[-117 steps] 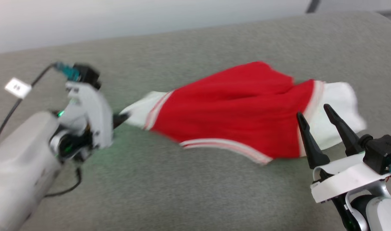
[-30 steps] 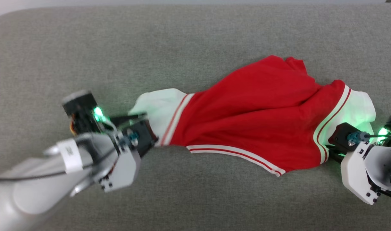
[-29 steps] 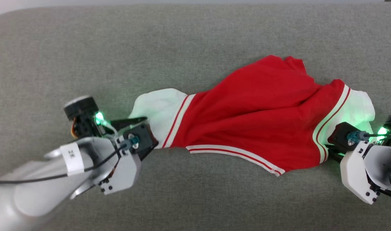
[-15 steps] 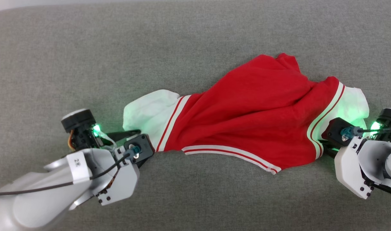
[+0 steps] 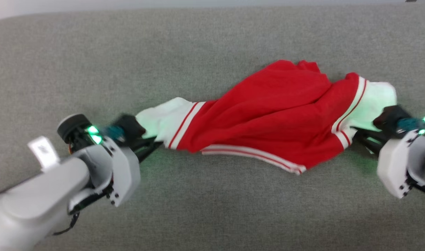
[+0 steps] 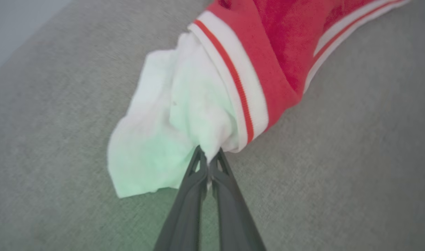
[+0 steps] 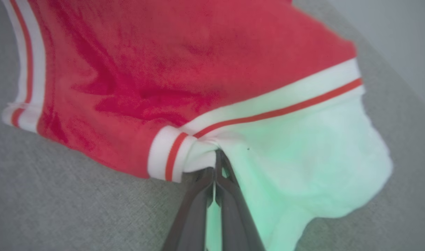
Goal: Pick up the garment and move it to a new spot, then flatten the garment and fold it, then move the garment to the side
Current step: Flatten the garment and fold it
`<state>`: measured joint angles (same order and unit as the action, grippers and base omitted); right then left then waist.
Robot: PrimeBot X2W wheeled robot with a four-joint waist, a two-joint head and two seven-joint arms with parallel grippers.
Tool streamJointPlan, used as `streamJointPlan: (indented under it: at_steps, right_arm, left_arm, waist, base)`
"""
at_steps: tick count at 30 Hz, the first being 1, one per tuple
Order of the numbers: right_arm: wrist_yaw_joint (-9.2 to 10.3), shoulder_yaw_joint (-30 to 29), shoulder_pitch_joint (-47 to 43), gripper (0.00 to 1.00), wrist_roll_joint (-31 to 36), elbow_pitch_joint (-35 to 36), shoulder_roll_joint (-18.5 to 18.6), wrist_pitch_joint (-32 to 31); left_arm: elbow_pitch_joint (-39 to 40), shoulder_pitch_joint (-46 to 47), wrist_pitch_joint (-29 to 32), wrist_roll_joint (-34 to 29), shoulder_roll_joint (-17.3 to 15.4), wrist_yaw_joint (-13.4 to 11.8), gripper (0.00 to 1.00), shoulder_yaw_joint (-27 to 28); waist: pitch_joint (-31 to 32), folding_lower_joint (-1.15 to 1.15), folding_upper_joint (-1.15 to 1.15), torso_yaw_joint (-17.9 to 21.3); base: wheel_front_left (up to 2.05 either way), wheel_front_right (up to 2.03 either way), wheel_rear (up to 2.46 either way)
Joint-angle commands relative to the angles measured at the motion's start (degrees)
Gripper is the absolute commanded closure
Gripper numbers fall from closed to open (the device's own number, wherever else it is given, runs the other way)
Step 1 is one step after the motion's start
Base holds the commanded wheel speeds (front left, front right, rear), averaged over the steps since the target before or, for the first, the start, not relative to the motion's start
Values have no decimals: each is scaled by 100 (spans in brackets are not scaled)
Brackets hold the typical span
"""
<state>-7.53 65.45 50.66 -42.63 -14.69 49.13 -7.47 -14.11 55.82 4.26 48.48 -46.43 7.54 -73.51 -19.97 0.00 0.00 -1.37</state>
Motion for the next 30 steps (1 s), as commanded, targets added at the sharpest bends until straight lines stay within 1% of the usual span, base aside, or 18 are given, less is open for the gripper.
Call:
streamJointPlan:
  at_steps: [1,6,7,8,11,13,17,19,21,25,27,30]
  right_arm:
    - [8,-241,-107,100,-96,99,104,84]
    - [8,-1116,-281,100,-263,449,339,126]
    - [8,-1284,-271,100,-237,482,336,102]
    - [8,-1284,-271,100,-237,482,336,102]
    - [8,-1873,-128,100,-252,380,126,-39]
    - [8,-2299,55,100,-215,153,-124,-146]
    - [8,-3013,673,100,-53,-623,-927,-322]
    - [8,-3321,1176,100,145,-1059,-1328,-340]
    - [8,-3623,1702,100,367,-1549,-1744,-292]
    - [9,-4274,2868,100,1024,-2551,-2358,130]
    - [9,-4638,3382,100,1374,-2988,-2577,462]
    - [9,-5061,3956,100,1827,-3523,-2831,949]
  left_arm:
    - [1,87,-220,413,-12,-14,100,35]
    - [236,295,-803,1877,-160,-14,100,337]
    - [269,353,-864,2115,-174,-14,100,423]
    - [269,353,-864,2115,-174,-14,100,423]
    - [202,560,-994,2712,-67,-14,100,664]
    - [22,755,-1026,3039,53,-14,100,828]
    - [-738,1283,-905,3718,512,-14,100,1246]
    - [-1289,1714,-889,3836,767,-14,100,1455]
    - [-1891,2187,-998,3841,1018,-14,100,1642]
    - [-2956,3215,-1345,3754,1475,-14,100,1990]
    - [-3267,3696,-1566,3661,1591,-14,100,2127]
    - [-3607,4164,-1792,3613,1716,-15,100,2340]
  waist:
    - [140,0,0,-2]
    - [245,0,0,-30]
    - [243,0,0,-35]
    - [243,0,0,-35]
    - [198,0,0,-37]
    - [111,0,0,-30]
    - [-144,0,0,-17]
    - [-300,0,0,0]
    - [-424,0,0,24]
    - [-538,0,0,65]
    - [-536,0,0,67]
    - [-438,0,0,55]
  base:
    - [0,0,0]
    - [0,0,0]
    - [0,0,0]
    - [0,0,0]
    - [0,0,0]
    - [0,0,0]
    - [0,0,0]
    - [0,0,0]
    - [0,0,0]
    - [0,0,0]
    - [0,0,0]
    - [0,0,0]
